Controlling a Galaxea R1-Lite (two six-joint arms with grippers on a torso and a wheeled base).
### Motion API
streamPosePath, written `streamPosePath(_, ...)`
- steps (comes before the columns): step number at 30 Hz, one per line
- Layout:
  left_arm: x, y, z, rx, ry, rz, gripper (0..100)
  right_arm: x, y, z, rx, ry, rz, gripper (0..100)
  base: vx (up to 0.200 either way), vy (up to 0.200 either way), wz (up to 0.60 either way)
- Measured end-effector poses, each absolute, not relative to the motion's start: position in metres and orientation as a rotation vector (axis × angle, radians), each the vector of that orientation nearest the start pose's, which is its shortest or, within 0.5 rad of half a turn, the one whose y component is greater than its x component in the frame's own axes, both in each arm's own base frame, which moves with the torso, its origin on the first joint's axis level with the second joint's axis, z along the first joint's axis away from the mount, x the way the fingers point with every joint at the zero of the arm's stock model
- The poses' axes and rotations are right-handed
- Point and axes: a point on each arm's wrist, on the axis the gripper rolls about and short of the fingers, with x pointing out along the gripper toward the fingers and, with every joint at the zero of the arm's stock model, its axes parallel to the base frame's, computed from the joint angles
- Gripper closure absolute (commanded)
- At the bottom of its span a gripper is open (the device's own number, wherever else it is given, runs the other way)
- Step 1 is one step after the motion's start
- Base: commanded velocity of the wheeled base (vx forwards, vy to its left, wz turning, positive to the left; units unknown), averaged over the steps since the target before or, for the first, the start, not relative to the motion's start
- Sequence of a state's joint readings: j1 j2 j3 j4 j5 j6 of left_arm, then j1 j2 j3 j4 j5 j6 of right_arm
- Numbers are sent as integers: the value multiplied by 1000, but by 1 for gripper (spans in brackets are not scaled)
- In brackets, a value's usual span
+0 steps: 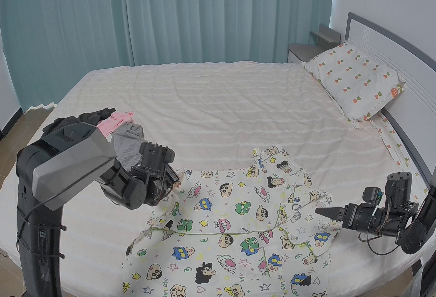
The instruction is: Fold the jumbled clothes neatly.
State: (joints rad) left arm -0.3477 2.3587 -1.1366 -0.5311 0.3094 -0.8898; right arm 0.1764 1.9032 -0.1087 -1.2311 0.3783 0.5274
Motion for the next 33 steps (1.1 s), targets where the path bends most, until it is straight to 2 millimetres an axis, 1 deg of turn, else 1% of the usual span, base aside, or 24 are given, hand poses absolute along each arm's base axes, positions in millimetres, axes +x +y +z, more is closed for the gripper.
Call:
streamPosePath(5,410,-120,15,-607,607,176,100,213,47,42,557,701,379,0,0,0,0)
streamPosePath(9,418,-109,19,-616,610,121,100,213,47,42,557,703,380,0,0,0,0)
streamPosePath(13,431,-95,22,-610,584,113,100,213,47,41,557,707,380,0,0,0,0)
streamPosePath(16,442,-83,17,-590,573,115,100,213,48,41,556,710,382,0,0,0,0)
streamPosePath(23,461,-71,8,-597,549,118,100,213,49,39,556,719,382,0,0,0,0)
streamPosePath(27,471,-69,0,-602,557,107,100,213,49,38,556,723,381,0,0,0,0)
streamPosePath(31,475,-69,-7,-599,594,117,100,213,49,37,555,727,380,0,0,0,0)
streamPosePath(32,476,-68,-8,-599,602,121,0,213,49,37,555,728,380,0,0,0,0)
streamPosePath(33,478,-67,-10,-599,605,126,0,213,49,37,555,728,379,0,0,0,0)
